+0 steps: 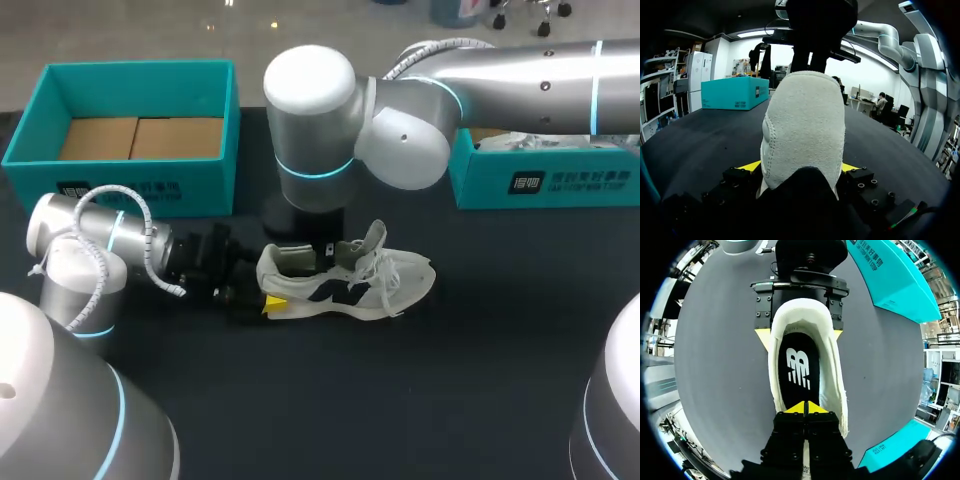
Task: Take the shoe out of the shoebox, open the shoe tongue, remove and reinsert the insole, then place the shoe into the shoebox
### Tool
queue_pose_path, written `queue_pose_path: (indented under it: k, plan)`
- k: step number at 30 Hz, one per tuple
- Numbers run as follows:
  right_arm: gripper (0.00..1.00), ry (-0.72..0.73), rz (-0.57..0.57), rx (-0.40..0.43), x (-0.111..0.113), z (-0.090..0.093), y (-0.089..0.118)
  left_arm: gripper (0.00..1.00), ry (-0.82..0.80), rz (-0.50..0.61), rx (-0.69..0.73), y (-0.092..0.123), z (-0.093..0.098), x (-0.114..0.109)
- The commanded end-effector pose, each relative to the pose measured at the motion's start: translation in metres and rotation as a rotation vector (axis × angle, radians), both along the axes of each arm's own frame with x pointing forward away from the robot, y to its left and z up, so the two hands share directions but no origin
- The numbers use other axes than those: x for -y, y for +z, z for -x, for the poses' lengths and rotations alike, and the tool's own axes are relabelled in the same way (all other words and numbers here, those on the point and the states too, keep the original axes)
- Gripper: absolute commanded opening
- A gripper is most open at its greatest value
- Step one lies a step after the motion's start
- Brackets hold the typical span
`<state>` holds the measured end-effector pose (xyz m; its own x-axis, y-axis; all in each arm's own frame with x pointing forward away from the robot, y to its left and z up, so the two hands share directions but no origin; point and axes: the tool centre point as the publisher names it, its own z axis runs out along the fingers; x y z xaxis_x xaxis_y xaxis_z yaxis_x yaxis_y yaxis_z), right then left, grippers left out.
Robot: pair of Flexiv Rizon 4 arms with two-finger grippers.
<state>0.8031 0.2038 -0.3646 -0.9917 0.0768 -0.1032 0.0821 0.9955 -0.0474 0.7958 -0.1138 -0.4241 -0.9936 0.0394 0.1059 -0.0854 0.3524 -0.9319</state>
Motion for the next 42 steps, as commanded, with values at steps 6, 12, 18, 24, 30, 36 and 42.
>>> queue_pose_path:
  k: [6, 12, 18, 24, 30, 36, 42]
  plan:
    - [0.0, 0.0, 0.004, -0.011, -0.003, -0.008, 0.003, 0.0, 0.0, -0.001, 0.0, -0.005, 0.0, -0.001]
    - [0.0, 0.022, 0.007, -0.034, -0.007, -0.019, -0.004, 0.0, 0.0, -0.001, 0.0, -0.005, 0.0, -0.001]
    - [0.0, 0.034, 0.049, -0.077, 0.0, -0.02, -0.015, 0.0, 0.0, -0.001, 0.0, -0.005, 0.0, -0.001]
    - [0.0, 0.026, 0.058, -0.099, 0.009, -0.007, -0.014, 0.0, 0.0, -0.001, 0.0, -0.005, 0.0, -0.001]
    - [0.0, -0.002, 0.066, -0.063, 0.007, -0.001, -0.013, 0.0, 0.0, -0.001, 0.0, -0.005, 0.0, -0.001]
    - [0.08, -0.038, 0.061, -0.002, 0.006, -0.007, -0.016, 0.0, 0.0, -0.001, 0.0, -0.005, 0.0, -0.001]
    - [0.25, -0.04, 0.053, 0.005, 0.003, -0.012, -0.02, 0.0, 0.0, -0.001, 0.0, -0.005, 0.0, -0.001]
